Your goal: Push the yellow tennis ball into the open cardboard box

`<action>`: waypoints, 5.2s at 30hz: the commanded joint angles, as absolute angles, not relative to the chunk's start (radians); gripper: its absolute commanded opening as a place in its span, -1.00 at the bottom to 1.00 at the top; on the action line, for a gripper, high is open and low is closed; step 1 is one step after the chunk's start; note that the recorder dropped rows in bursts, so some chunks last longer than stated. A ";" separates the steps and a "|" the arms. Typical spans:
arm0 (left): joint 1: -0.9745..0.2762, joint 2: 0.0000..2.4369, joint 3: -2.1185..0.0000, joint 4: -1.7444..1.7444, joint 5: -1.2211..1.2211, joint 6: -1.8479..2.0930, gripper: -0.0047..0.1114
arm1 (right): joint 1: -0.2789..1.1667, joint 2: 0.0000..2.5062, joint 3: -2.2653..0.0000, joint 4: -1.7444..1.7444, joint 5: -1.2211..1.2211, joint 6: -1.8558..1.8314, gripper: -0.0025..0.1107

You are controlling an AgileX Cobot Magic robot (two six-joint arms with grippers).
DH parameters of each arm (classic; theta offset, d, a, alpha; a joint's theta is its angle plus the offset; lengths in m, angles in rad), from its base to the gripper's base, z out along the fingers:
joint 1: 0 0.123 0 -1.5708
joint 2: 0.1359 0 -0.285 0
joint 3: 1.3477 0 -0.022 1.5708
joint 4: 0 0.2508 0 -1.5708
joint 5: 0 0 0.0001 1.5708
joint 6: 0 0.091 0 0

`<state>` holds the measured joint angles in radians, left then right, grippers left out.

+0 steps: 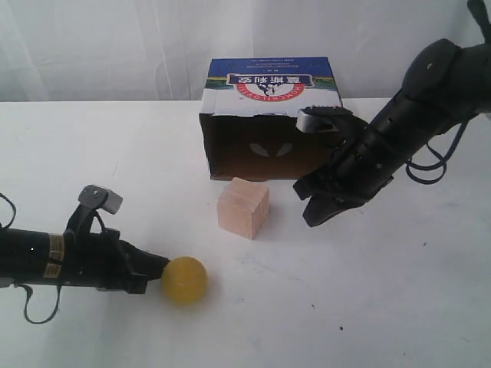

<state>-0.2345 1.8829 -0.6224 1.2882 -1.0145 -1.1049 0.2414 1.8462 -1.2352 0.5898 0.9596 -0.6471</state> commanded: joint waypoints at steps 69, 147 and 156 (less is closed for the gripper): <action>-0.439 1.140 -0.369 0.210 -0.126 -0.352 -0.92 | 0.610 1.596 -1.162 0.129 0.950 -0.111 -0.96; -0.114 0.285 -0.373 0.194 0.330 -0.175 -0.92 | 0.538 1.825 -1.047 -0.978 0.313 1.006 -0.96; -0.114 0.285 -0.373 0.194 0.358 -0.175 -0.92 | 0.482 1.856 -1.058 -1.049 0.509 1.006 -0.96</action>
<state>-0.1171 0.2912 -0.3783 0.1902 0.3518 -0.1754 0.5175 1.8311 -1.0542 -1.0350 0.4882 1.0016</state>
